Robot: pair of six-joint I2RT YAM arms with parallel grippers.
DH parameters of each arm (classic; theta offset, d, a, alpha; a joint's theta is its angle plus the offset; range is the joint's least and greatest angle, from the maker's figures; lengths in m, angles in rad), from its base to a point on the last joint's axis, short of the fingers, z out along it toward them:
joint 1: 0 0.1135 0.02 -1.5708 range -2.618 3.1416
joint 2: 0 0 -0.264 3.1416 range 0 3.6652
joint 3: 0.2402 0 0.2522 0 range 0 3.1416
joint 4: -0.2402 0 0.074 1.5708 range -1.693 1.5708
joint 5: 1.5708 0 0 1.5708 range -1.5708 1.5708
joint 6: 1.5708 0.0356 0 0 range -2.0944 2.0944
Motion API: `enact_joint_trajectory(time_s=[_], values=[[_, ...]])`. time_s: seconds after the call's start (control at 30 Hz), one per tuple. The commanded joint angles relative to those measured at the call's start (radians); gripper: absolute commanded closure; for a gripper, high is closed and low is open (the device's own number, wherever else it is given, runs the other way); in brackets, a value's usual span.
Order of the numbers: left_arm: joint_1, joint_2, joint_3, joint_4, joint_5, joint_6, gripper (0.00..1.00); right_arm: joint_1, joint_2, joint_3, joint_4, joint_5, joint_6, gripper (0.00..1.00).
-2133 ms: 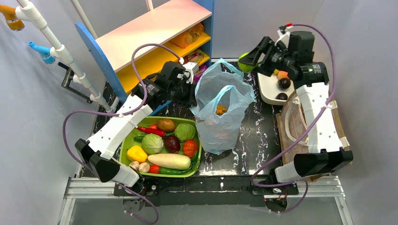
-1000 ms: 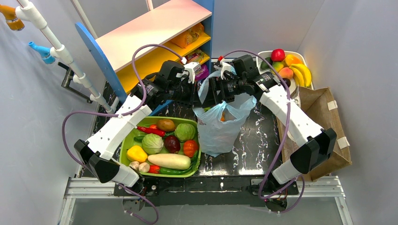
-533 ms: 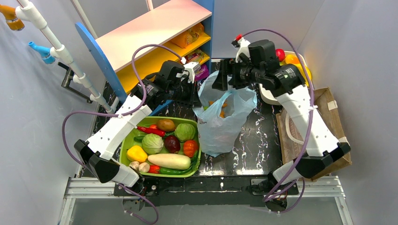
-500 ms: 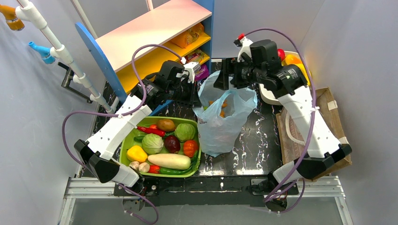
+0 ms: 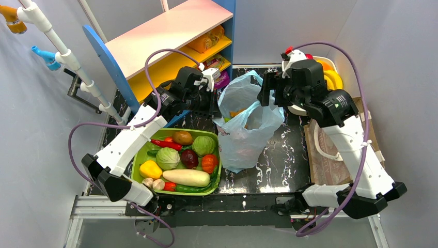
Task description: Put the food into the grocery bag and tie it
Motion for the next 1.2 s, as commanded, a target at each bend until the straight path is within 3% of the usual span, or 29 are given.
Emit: enact_joint_trajectory(time_s=[0.0, 0.2, 0.47, 0.6, 0.63, 0.77, 0.83, 1.03, 1.17], values=[[-0.001, -0.009, -0.002, -0.016, -0.005, -0.001, 1.00, 0.000, -0.034, -0.050, 0.155, 0.130, -0.162, 0.02], [0.000, -0.002, 0.003, -0.023, 0.005, -0.004, 1.00, -0.016, 0.050, -0.016, 0.303, 0.171, -0.342, 0.02], [-0.001, -0.001, 0.014, -0.044, -0.007, -0.001, 1.00, -0.050, 0.214, 0.074, 0.307, 0.099, -0.396, 0.02], [0.001, -0.002, 0.015, -0.047, -0.017, -0.001, 1.00, -0.064, 0.226, 0.080, 0.318, 0.010, -0.381, 0.08], [-0.001, -0.002, 0.015, -0.047, -0.019, -0.001, 1.00, -0.065, 0.228, 0.083, 0.316, -0.020, -0.379, 0.13], [0.000, 0.007, 0.026, -0.051, -0.038, 0.002, 1.00, -0.065, 0.209, 0.072, 0.295, -0.049, -0.369, 0.61], [0.006, 0.019, 0.043, -0.063, -0.057, -0.013, 1.00, -0.065, 0.183, 0.054, 0.287, -0.041, -0.368, 0.78], [0.098, 0.076, 0.090, -0.026, 0.037, -0.110, 1.00, -0.065, 0.084, -0.034, 0.266, 0.044, -0.378, 0.98], [0.137, 0.141, 0.161, 0.021, 0.095, -0.159, 1.00, -0.065, 0.032, -0.054, 0.197, 0.088, -0.363, 0.99]])
